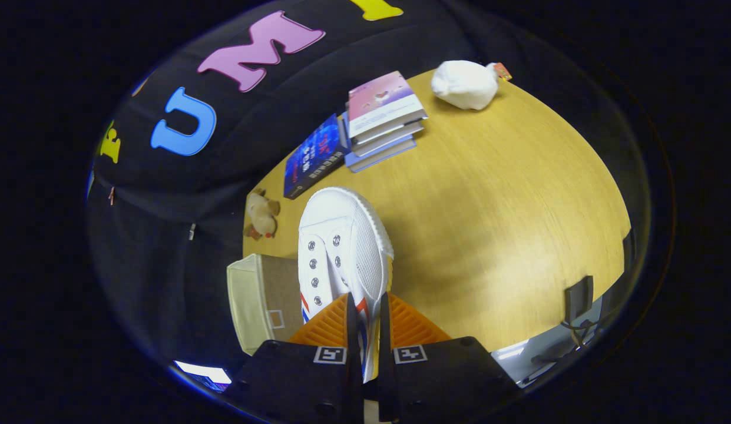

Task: Open the storage box then place both shoes into the box .Put the left shoe in first, then the right shoe, with the right side of both shoes facing outward in a uniform manner.

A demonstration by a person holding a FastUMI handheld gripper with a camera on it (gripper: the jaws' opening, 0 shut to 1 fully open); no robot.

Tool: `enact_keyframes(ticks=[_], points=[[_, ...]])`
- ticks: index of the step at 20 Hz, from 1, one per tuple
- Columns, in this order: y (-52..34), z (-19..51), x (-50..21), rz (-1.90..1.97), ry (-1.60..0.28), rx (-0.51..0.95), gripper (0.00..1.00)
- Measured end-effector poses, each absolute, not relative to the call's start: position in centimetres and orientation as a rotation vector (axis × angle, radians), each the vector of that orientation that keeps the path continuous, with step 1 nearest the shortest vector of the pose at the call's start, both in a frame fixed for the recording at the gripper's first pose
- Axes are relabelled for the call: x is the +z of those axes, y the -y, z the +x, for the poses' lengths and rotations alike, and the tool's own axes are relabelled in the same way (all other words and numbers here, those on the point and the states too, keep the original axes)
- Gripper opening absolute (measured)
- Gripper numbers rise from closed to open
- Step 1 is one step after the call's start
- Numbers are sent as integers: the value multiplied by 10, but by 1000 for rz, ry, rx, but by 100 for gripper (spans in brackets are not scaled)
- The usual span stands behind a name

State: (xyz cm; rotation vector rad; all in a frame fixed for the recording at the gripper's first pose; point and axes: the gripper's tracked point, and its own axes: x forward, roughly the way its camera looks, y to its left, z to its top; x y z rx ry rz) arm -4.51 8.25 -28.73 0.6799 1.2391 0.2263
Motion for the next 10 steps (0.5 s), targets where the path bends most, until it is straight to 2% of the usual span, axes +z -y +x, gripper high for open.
enact_keyframes(ticks=[5,10], points=[[-178,-49,-238,698,-1267,381,14],[-253,-63,-238,683,-1348,417,14]])
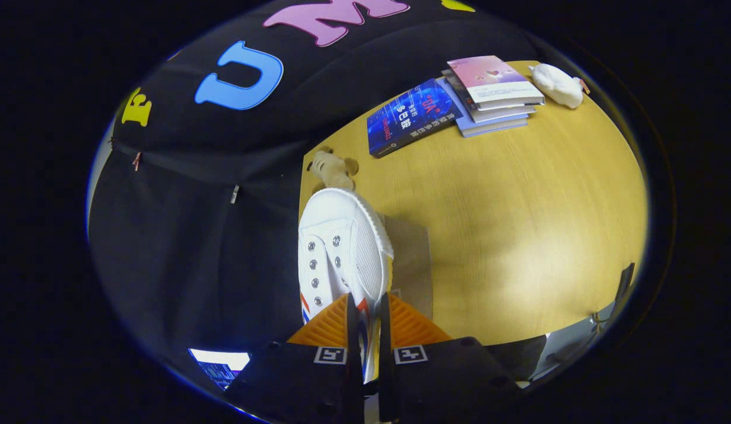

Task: Open the storage box then place both shoes into the box .Put the left shoe in first, then the right shoe, with the right side of both shoes facing outward in a uniform manner.

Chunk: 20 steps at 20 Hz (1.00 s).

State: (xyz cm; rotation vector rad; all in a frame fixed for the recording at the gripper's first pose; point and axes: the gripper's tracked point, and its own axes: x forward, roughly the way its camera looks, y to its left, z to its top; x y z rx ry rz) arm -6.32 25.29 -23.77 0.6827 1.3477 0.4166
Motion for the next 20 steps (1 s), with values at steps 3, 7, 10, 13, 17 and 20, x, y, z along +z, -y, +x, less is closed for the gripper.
enact_keyframes(ticks=[3,7,10,13,17,20], points=[[-277,-70,-253,637,-1388,428,14],[-293,-76,-279,568,-1427,411,14],[-290,-76,-297,509,-1436,366,14],[-297,-77,-298,514,-1449,382,20],[-298,-75,-293,531,-1430,394,28],[-300,-64,-287,579,-1410,396,44]])
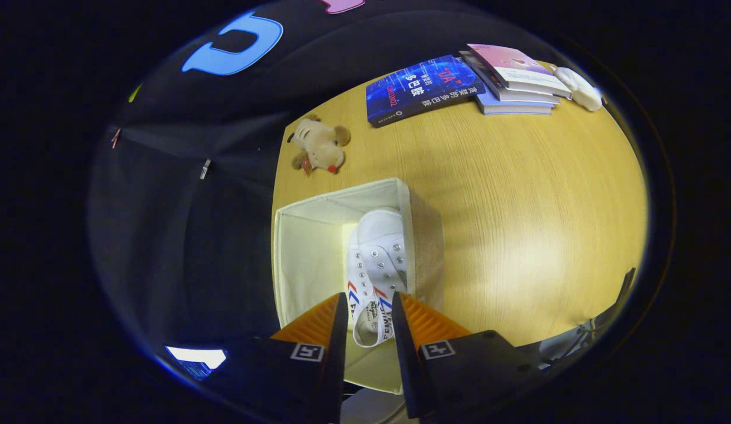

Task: Open the storage box then place both shoes into the box .Put the left shoe in first, then the right shoe, with the right side of both shoes facing outward in a uniform manner.

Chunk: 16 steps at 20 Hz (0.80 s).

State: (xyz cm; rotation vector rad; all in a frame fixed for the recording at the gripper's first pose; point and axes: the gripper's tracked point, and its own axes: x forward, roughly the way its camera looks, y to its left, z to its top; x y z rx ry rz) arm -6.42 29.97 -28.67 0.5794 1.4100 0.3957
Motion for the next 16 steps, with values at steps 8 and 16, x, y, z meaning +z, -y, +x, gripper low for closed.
enact_keyframes(ticks=[8,16], points=[[-308,-65,-271,610,-1361,475,98],[-267,-3,-215,547,-960,428,98]])
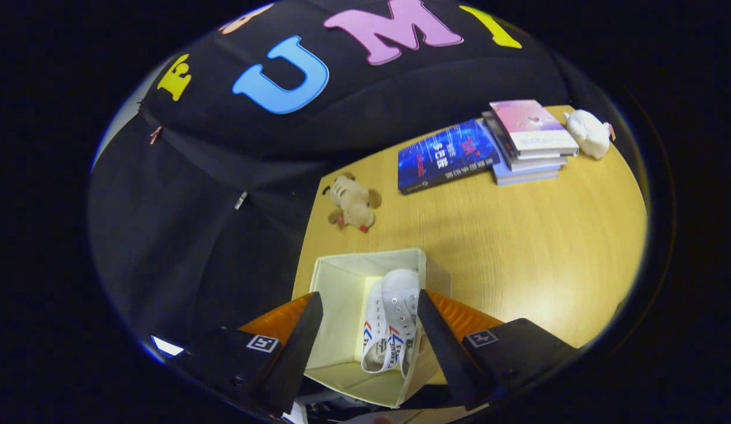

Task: Open the storage box then place both shoes into the box .Put the left shoe in first, then the right shoe, with the right side of both shoes facing outward in a uniform manner.

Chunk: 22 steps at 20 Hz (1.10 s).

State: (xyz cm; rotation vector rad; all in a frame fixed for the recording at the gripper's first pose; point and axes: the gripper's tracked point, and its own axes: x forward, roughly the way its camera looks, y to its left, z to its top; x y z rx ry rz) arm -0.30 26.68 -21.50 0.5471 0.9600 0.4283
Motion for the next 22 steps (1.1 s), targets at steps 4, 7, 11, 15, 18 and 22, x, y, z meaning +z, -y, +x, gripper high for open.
enact_keyframes(ticks=[4,7,11,15,18,22], points=[[-221,25,-172,459,-710,357,98],[-197,31,-159,366,-576,299,98],[-162,33,-127,259,-438,254,98],[-134,23,-95,176,-297,205,98],[-115,13,-78,94,-212,169,98],[-90,7,-58,56,-147,100,98]])
